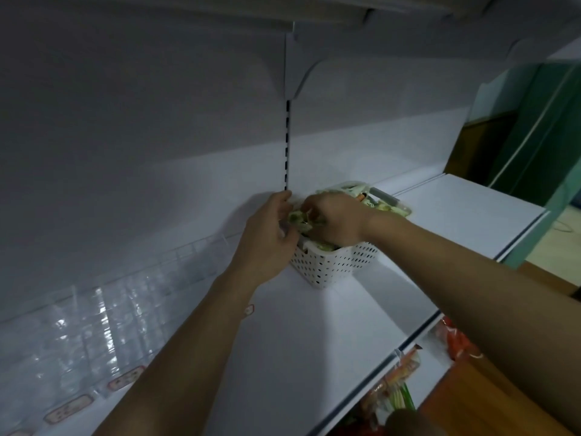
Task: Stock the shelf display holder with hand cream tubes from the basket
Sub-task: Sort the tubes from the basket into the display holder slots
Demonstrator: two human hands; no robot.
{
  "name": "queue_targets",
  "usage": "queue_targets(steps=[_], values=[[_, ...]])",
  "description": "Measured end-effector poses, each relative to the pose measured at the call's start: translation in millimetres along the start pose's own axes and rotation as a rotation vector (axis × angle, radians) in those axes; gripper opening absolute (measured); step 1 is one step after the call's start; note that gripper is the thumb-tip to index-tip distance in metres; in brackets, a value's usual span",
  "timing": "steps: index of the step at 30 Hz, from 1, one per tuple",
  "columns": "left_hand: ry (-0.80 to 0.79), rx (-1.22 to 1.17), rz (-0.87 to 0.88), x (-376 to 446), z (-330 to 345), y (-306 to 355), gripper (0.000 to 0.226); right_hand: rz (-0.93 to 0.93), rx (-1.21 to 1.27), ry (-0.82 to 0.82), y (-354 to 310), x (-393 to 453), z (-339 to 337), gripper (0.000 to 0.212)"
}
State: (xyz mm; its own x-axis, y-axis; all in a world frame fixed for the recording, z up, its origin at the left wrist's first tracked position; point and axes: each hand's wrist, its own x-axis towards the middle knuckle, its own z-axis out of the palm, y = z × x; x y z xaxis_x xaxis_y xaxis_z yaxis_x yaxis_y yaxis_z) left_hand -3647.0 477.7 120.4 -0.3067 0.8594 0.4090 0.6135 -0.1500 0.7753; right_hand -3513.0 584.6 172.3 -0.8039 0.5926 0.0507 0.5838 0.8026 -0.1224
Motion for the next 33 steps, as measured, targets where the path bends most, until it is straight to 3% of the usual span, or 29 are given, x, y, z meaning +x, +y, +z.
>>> queue_targets(steps=[5, 9, 14, 16, 18, 21, 23, 25, 28, 31, 33], values=[[0.007, 0.001, 0.01, 2.2, -0.7, -3.9, 0.058, 0.09, 0.001, 0.067, 4.9, 9.9, 9.7, 0.031], [0.003, 0.003, 0.004, 2.1, 0.9, -5.3, 0.058, 0.066, -0.037, -0.066, 8.1, 9.0, 2.2, 0.021], [0.024, -0.037, 0.001, 1.1, -0.4, -2.6, 0.057, 0.075, -0.077, 0.108, 5.3, 10.2, 14.4, 0.019], [0.031, -0.11, -0.004, 1.0, -1.2, -0.6, 0.056, 0.094, 0.091, 0.225, 4.7, 10.0, 8.0, 0.022], [0.026, -0.188, 0.003, 1.8, -1.4, 1.6, 0.053, 0.158, 0.462, 0.322, 0.6, 8.2, -7.0, 0.021], [0.042, -0.236, 0.037, 4.2, -0.2, 2.6, 0.05, 0.145, 1.063, 0.248, -8.9, 3.6, -26.7, 0.011], [0.073, -0.21, 0.078, 5.9, 1.1, -0.1, 0.033, 0.095, 1.232, 0.158, -10.5, 2.4, -30.2, 0.014], [0.126, -0.183, 0.08, 7.8, 0.2, -4.1, 0.017, 0.133, 1.062, 0.173, -7.7, 7.8, -28.0, 0.017], [0.153, -0.118, 0.046, 7.5, -3.1, -3.6, 0.016, 0.16, 0.16, 0.226, 7.0, 18.3, -15.3, 0.02], [0.141, -0.134, -0.042, 5.6, -5.3, 4.3, 0.021, 0.064, -0.101, 0.132, 16.6, 18.4, 9.9, 0.03], [0.109, -0.194, -0.078, 3.9, -5.7, 8.4, 0.007, 0.024, -0.183, 0.202, 21.1, 18.8, 21.4, 0.036]])
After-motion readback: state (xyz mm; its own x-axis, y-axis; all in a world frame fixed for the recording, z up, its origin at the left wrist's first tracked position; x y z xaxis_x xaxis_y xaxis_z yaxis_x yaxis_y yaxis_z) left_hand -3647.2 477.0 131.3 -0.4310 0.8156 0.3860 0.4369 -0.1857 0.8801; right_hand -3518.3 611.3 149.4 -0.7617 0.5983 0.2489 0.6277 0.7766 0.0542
